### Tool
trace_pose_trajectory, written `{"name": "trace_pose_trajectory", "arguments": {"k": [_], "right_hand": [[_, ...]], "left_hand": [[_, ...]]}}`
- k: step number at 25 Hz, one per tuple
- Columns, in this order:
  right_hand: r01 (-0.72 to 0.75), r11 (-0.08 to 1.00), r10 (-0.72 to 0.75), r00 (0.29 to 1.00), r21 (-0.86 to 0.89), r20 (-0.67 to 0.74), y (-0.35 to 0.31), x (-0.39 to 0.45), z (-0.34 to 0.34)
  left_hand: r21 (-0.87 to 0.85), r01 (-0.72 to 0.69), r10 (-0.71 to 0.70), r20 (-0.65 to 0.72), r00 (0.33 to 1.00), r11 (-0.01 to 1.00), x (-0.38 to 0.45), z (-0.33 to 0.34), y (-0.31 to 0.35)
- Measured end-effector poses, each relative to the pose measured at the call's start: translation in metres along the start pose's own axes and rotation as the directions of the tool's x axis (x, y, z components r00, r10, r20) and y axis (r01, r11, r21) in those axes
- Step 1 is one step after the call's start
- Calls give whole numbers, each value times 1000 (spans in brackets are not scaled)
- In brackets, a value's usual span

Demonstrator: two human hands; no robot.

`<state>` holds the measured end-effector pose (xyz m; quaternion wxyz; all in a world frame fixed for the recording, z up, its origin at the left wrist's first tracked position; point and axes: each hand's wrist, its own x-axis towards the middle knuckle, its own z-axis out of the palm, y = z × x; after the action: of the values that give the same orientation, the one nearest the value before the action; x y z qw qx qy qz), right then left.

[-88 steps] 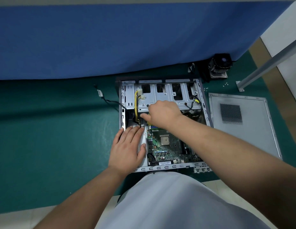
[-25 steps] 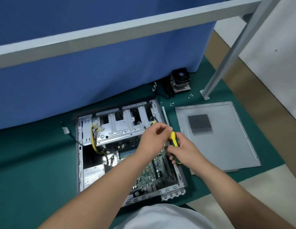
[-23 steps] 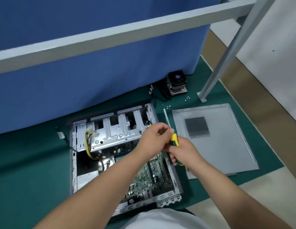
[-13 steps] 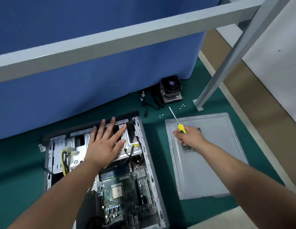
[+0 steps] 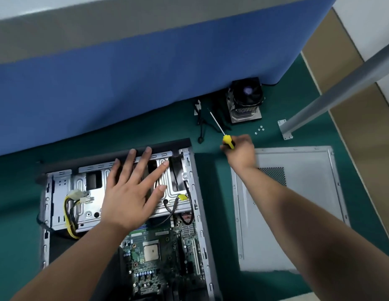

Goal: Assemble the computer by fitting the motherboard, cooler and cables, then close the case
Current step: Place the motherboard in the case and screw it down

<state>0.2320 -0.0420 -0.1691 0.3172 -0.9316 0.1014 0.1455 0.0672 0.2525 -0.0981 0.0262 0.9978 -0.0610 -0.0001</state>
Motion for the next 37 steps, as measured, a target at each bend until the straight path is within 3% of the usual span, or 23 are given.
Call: {"name": "trace_pose_trajectory", "arguments": {"k": [11, 15, 18, 21, 23, 25, 27, 30, 32, 37], "right_hand": [[-27, 999, 25, 999, -43, -30, -4, -3, 4], [-23, 965, 63, 987, 260, -146, -7, -37, -14], [-84, 842, 147, 986, 534, -76, -11, -90, -31], [-100, 790, 131, 991, 605, -6, -22, -146, -40], [-91, 748, 98, 995, 658, 27, -34, -182, -43], [-85, 727, 53, 996, 682, 68, -48, -213, -43], [-91, 708, 16, 993, 700, 113, -62, -241, -38], [-129, 655, -22, 982, 745, 189, -82, -276, -25], [-160, 615, -34, 973, 772, 229, -91, -296, -14], [-249, 614, -26, 942, 749, 335, -102, -334, 5]], "left_hand": [[-16, -3, 2, -39, 999, 1000, 1, 2, 1], [-14, -7, 6, -33, 999, 1000, 2, 4, 0], [-22, -15, 15, 3, 1000, 1000, 3, -2, 1], [-97, 3, 3, 67, 998, 995, 2, -16, 4], [-262, 47, -14, 126, 992, 964, 3, -31, 6], [-539, 119, -39, 157, 987, 834, -1, -49, 13], [-736, 121, -70, 99, 993, 667, -20, -66, 29], [-946, 192, -99, 171, 980, 263, -70, -80, 57], [-964, 261, -122, 253, 960, 57, -100, -78, 58], [-928, 355, -19, 359, 933, -116, -143, -69, 23]]}}
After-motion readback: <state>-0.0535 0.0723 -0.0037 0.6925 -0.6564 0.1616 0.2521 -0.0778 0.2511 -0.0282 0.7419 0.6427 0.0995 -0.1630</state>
